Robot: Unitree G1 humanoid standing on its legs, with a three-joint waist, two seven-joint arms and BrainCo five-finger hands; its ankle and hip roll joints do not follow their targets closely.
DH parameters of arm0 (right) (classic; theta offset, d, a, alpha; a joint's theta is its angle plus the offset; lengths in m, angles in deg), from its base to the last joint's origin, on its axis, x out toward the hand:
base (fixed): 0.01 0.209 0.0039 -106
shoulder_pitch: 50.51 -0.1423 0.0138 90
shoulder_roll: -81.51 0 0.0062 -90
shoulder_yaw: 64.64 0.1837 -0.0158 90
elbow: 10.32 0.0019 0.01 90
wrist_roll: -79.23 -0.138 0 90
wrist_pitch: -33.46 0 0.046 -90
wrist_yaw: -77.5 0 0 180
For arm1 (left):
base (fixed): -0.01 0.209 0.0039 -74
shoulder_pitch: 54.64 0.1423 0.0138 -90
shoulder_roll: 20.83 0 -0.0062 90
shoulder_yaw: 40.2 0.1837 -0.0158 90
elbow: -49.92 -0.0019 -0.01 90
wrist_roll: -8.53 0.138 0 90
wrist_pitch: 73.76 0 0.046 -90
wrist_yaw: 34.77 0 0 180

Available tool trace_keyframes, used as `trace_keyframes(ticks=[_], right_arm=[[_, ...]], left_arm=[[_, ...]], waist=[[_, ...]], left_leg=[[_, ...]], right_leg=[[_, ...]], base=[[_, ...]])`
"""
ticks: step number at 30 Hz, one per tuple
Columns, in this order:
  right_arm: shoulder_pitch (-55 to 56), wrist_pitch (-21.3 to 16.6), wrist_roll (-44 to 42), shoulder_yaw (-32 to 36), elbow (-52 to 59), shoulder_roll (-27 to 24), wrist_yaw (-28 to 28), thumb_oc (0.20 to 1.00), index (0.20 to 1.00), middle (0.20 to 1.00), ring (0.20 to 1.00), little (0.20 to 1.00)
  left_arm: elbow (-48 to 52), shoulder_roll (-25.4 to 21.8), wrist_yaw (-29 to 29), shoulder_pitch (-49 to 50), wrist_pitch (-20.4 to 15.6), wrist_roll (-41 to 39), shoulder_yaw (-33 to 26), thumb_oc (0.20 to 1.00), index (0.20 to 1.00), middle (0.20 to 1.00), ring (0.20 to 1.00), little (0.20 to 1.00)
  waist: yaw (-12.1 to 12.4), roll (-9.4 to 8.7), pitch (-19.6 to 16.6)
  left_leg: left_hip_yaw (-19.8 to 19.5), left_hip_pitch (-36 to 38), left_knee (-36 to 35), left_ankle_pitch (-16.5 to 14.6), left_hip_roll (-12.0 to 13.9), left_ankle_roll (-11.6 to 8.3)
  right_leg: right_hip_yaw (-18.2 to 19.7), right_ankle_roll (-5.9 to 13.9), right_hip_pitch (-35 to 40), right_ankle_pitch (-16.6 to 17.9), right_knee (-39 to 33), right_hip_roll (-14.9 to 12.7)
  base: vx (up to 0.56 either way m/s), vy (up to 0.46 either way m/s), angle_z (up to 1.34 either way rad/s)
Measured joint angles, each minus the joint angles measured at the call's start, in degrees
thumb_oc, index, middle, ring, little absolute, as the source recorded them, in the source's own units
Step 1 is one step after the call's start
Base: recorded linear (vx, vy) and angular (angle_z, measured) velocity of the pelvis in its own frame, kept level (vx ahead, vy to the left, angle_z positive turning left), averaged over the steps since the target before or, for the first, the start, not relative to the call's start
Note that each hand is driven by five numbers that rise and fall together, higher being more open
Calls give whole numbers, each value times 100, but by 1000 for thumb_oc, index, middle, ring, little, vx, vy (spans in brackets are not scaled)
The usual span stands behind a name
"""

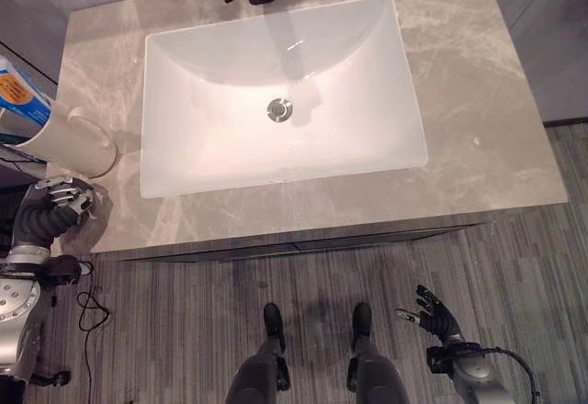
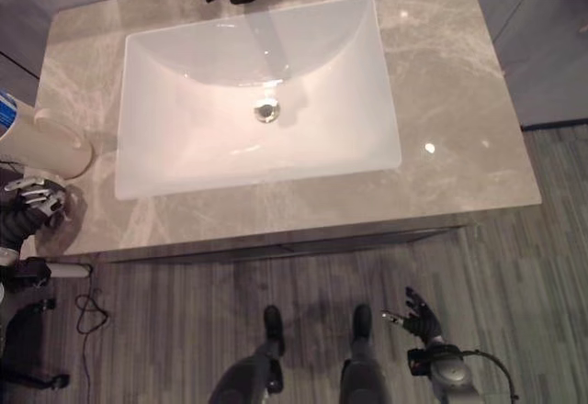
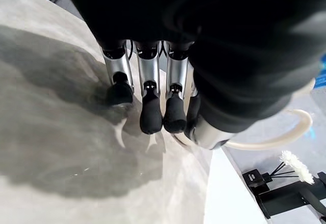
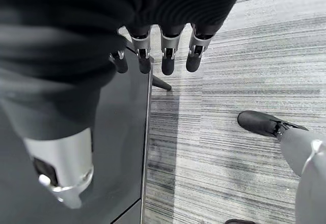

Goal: Put brush and paste in cup on sink, flatten towel.

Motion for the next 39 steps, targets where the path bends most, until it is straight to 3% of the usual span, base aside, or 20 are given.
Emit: trace_keyframes(ticks=[9,21,34,39], right_arm=[[-60,-19,98,-3,13,-17,120,1000,1000,1000,1000,1000],[-184,-18,113,-236,-16,-30,201,1000,1000,1000,1000,1000],[-341,-19,113,-467,-137,-32,236,1000,1000,1000,1000,1000],[-359,-21,108,-541,-167,-35,238,1000,1000,1000,1000,1000]], left_arm=[[-166,-77,-181,-593,-54,11,193,200,200,200,200,200],[-734,-98,-689,-1612,-209,34,304,200,200,200,200,200],[-1221,-363,-1038,-2818,-246,85,753,200,200,200,200,200],[-1560,-692,-1119,-3275,-237,201,1083,200,200,200,200,200]], waist=[[-27,7,21],[-146,-175,113],[-311,-316,161],[-367,-355,168]], left_leg=[[-6,-141,1,13,-4,0],[92,-267,1,27,11,6],[143,-491,1,103,87,-16],[149,-577,0,138,107,-24]], right_leg=[[1,-6,-132,14,2,-1],[92,-27,-315,66,2,17],[168,-72,-579,158,2,95],[183,-95,-677,190,2,117]], base=[[0,0,0],[3,-2,-3],[0,-1,-2],[0,0,0]])
